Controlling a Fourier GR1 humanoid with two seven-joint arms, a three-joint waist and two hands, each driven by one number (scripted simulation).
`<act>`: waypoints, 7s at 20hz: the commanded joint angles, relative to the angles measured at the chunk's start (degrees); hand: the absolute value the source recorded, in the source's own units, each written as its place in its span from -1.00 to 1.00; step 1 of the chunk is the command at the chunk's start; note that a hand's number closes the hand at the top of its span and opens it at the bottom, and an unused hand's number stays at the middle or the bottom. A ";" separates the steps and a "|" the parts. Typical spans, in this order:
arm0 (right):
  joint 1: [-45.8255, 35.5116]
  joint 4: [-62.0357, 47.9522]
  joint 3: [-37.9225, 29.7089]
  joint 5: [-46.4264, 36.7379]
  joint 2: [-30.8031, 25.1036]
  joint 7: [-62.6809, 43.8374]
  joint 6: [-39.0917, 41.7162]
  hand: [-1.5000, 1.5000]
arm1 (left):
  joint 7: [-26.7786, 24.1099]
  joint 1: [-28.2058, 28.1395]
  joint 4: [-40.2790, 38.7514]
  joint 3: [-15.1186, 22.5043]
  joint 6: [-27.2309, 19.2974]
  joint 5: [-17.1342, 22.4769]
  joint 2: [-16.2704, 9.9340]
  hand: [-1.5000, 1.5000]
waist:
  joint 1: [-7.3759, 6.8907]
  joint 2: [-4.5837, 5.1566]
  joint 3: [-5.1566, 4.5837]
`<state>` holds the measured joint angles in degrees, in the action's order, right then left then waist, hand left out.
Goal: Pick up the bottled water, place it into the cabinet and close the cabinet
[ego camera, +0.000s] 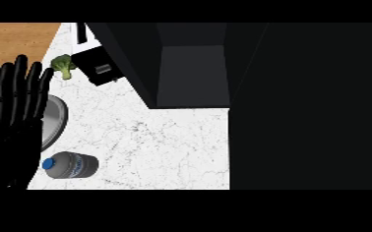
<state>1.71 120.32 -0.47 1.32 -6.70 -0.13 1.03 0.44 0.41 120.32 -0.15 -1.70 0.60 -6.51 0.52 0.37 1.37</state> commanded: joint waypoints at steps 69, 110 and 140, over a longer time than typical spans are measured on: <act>2.39 26.89 29.68 -11.23 -0.78 -28.39 -11.62 -1.00 | -25.61 -18.34 -42.49 -15.71 -0.10 10.69 4.77 -1.00 | -0.08 -0.42 -1.45; 2.07 25.47 33.30 -10.43 -5.40 -25.78 -16.27 -1.00 | -54.17 10.26 -75.72 -13.06 -4.55 1.50 0.60 1.00 | 0.24 -0.45 -1.43; 10.69 25.33 34.56 -8.13 -10.27 -15.83 -17.82 -1.00 | -22.54 30.78 -59.49 16.16 -16.56 15.93 6.43 1.00 | 0.81 -0.60 -1.31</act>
<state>8.75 141.40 34.55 -5.49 -14.85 -17.12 -17.39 -25.57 22.82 58.82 14.95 -15.49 17.99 -1.57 0.46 -0.06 -0.01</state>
